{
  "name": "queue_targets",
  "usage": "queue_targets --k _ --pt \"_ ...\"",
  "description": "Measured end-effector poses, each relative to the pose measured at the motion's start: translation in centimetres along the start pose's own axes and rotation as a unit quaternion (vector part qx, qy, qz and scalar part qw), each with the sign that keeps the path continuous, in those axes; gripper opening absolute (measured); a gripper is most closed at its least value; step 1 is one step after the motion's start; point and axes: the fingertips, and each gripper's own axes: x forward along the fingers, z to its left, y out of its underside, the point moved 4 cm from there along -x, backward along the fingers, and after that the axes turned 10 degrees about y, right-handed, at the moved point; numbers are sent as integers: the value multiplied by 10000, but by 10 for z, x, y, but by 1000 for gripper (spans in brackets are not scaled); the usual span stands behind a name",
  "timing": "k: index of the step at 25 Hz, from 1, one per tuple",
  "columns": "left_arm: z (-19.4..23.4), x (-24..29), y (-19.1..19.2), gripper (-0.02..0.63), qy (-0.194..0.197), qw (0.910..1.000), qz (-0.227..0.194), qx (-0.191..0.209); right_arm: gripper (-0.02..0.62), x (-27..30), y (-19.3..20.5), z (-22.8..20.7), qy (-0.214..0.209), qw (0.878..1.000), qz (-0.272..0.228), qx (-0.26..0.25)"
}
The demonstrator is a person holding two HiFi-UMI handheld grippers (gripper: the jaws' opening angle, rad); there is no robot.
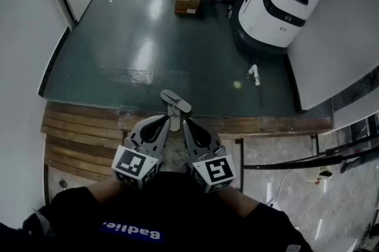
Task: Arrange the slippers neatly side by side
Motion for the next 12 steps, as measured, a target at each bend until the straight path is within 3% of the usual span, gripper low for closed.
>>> queue_targets --k 12 --pt "2 0 1 2 9 10000 1 -21 -2 3 4 2 -58 10000 37 10"
